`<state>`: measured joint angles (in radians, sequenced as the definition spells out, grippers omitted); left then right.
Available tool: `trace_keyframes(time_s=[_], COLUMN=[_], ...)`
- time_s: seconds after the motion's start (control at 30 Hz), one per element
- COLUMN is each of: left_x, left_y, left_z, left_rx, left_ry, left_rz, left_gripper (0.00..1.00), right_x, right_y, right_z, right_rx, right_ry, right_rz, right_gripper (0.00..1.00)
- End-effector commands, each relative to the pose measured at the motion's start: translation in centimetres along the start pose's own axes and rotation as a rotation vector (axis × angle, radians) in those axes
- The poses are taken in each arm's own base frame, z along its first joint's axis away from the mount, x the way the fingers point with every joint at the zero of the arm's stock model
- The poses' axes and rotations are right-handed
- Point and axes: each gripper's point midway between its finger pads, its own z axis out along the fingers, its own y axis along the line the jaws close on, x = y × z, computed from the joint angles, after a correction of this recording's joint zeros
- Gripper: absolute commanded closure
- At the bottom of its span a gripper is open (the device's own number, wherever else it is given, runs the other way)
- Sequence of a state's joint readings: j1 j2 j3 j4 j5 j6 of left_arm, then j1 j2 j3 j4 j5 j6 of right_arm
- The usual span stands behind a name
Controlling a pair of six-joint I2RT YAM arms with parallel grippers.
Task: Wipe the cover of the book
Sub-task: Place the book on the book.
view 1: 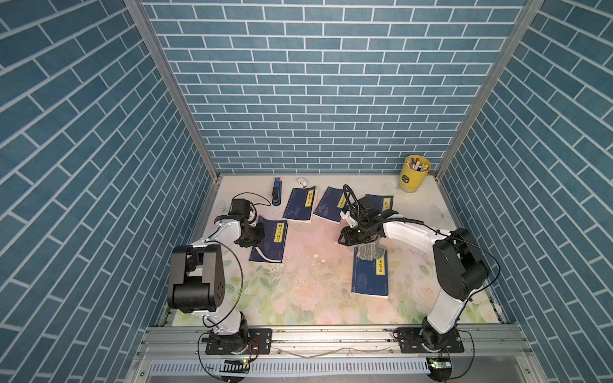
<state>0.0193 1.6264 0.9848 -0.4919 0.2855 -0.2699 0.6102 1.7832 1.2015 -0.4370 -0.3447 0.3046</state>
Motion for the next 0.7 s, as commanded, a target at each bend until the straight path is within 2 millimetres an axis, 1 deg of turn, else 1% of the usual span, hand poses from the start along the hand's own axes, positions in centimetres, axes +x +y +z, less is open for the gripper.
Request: trace_keyframes(time_s=[0.0,0.47,0.53,0.67], left_x=[1.8,2.3,2.4,2.9], left_y=[1.0,-0.2,-0.1,0.6], left_z=[0.8,0.8,0.9,1.1], left_rx=[-0.037,0.021,0.021,-0.014], left_ry=[0.071,0.076,0.077,0.081], left_rz=[0.026,0.047,0.046,0.041], left_gripper=[1.0,1.0,1.0,0.91], right_x=[-0.4,-0.4,-0.4,-0.4], right_y=[0.1,0.0,0.0,0.0], right_z=[0.0,0.3,0.3,0.3], right_rx=[-0.004,-0.005,-0.005,-0.004], right_ry=[-0.001,0.003,0.003,0.005], right_rz=[-0.045,-0.041,-0.04,-0.04], right_gripper=[0.58,0.57,0.57,0.57])
